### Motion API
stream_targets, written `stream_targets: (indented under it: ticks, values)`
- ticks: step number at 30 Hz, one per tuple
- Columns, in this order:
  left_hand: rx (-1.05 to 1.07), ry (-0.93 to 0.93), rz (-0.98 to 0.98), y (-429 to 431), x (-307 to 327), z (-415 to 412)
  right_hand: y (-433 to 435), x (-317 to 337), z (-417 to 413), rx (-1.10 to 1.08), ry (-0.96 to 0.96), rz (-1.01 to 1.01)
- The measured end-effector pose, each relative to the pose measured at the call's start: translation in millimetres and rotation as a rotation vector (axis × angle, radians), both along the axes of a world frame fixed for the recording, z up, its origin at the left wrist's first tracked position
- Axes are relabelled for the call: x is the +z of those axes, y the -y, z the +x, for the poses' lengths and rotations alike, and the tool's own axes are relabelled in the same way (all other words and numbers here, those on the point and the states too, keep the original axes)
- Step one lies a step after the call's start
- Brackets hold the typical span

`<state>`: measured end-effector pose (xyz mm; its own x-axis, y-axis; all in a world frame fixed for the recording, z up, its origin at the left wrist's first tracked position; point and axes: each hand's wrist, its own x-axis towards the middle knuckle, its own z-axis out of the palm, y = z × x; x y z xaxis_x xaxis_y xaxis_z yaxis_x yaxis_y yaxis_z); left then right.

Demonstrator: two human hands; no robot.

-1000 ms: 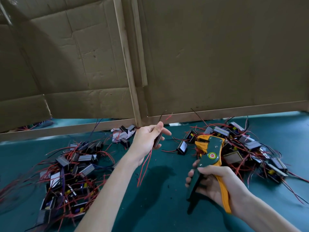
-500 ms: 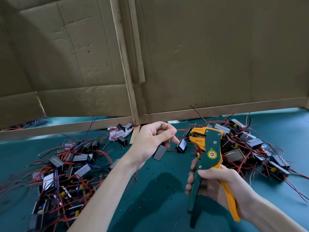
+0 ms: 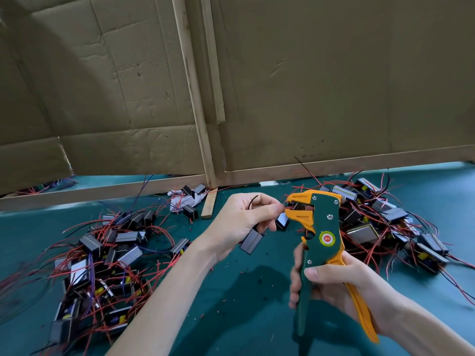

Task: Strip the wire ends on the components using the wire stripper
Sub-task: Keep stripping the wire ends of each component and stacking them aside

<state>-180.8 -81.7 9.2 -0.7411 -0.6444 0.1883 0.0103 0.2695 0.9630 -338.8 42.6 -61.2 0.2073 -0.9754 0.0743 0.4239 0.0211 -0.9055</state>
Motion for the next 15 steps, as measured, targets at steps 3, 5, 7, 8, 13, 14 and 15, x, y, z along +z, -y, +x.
stream_targets:
  ticks: [3, 5, 7, 8, 13, 14, 15]
  values:
    - [-0.015, 0.013, 0.004, 2, -1, 2, -1, 4, 2, -0.032, -0.02, 0.026]
    - [-0.032, 0.024, 0.0, 4, 0, 3, -4, 6, 3, -0.054, -0.065, 0.043]
    - [-0.043, 0.036, -0.002, 6, 0, 4, -8, 9, 6, -0.102, -0.124, 0.056]
    - [-0.052, 0.042, -0.003, 8, 0, 4, -10, 10, 8, -0.138, -0.14, 0.068]
    - [-0.115, -0.003, 0.215, 4, -1, 2, -13, 8, 25, -0.37, -0.219, 0.107]
    - [-0.152, -0.051, 0.35, 2, -2, 0, -12, 6, 25, -0.413, -0.231, 0.118]
    - [-0.199, -0.102, 0.46, 0, -3, -1, -11, 5, 25, -0.429, -0.214, 0.128]
